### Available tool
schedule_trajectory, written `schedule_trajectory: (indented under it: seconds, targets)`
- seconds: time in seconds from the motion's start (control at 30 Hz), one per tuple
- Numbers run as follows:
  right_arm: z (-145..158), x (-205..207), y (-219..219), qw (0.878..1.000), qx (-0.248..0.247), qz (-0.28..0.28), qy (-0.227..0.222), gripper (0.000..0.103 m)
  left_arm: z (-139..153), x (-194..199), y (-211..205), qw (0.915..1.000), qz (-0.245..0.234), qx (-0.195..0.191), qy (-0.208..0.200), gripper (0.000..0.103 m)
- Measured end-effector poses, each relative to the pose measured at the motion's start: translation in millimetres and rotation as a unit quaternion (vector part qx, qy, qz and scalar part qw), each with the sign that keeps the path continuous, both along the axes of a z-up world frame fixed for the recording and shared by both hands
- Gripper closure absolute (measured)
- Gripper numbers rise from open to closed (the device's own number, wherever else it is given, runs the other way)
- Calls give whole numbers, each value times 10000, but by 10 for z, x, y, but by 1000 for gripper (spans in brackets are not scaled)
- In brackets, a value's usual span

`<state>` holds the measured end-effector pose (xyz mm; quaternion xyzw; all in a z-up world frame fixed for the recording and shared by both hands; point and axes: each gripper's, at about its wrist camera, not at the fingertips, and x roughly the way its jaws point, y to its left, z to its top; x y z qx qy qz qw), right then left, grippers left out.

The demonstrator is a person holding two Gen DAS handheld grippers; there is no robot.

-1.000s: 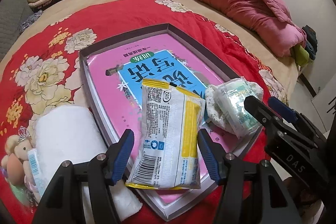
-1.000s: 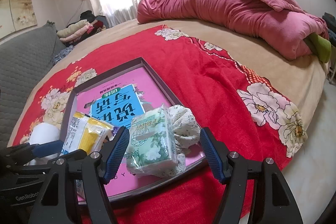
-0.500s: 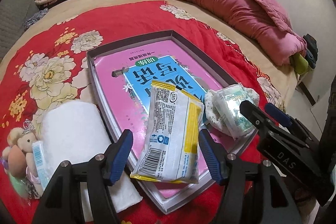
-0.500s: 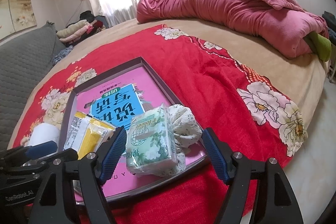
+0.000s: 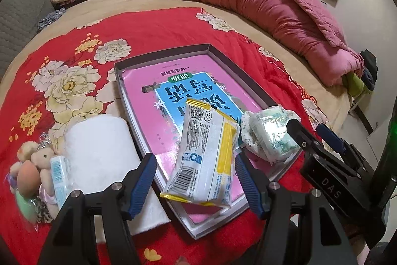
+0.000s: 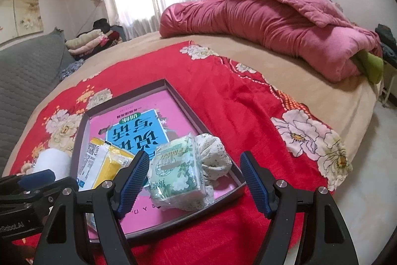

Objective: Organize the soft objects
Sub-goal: 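Withdraw both open grippers from the tray toward the pile of soft items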

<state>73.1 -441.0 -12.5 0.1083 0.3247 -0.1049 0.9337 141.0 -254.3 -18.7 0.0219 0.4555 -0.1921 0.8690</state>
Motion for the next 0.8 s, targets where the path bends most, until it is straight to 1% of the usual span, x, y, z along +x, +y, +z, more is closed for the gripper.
schedule_trajectory:
  seconds: [0.23, 0.43, 0.6, 0.8]
  targets:
    - [58, -39, 130, 9996, -284, 55, -54, 26, 80, -122, 20, 9999, -63, 46, -152, 38]
    - [127, -116, 223, 9989, -448, 82, -145, 26, 135, -203, 93, 9997, 13, 74, -226, 38]
    - [227, -232, 310, 9976, -595, 92, -341, 26, 200, -267, 189, 9996, 82, 15, -270, 37]
    - [301, -302, 405, 9967, -705, 176, -363, 26, 292, -358, 311, 9993, 150, -15, -345, 37]
